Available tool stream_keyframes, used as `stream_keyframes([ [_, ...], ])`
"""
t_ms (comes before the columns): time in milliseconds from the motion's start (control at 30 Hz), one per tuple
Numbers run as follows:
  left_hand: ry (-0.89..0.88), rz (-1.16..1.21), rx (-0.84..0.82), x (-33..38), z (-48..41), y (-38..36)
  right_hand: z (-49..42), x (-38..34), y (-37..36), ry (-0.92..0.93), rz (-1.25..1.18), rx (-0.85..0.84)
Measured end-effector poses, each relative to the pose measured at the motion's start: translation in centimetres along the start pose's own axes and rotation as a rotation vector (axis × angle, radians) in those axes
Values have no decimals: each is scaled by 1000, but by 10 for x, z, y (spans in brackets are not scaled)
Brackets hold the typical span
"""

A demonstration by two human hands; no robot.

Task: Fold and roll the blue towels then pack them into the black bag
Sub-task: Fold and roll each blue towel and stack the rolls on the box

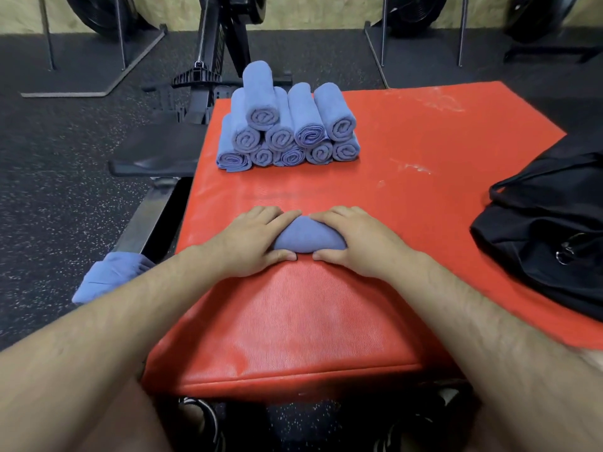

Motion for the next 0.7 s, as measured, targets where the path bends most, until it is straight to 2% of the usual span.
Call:
stream_keyframes([
  [100, -13, 91, -46, -5, -7, 5, -6, 5, 5, -4, -85, 39],
  [167, -14, 235, -43, -11, -4, 15, -6, 7, 13, 8, -209, 80],
  [367, 25, 688, 203, -26, 24, 82, 8, -7, 71, 95, -423, 257],
  [500, 35, 915, 378, -36, 42, 117, 18, -18, 112, 164, -528, 234],
  [600, 24, 1042, 439, -35, 43, 128, 21, -16, 127, 159, -610, 295],
  [700, -13, 1139, 464, -32, 37, 128, 21, -19, 125, 215, -793, 353],
])
Point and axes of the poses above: each hand's wrist, its own z-axis away from the middle knuckle, its own y-axis out of the back of the hand, x = y × z, the point moved 9 cm from there along -z, towards the middle knuckle, and after that the axes turned 14 degrees about -x, right-handed, at the moved point
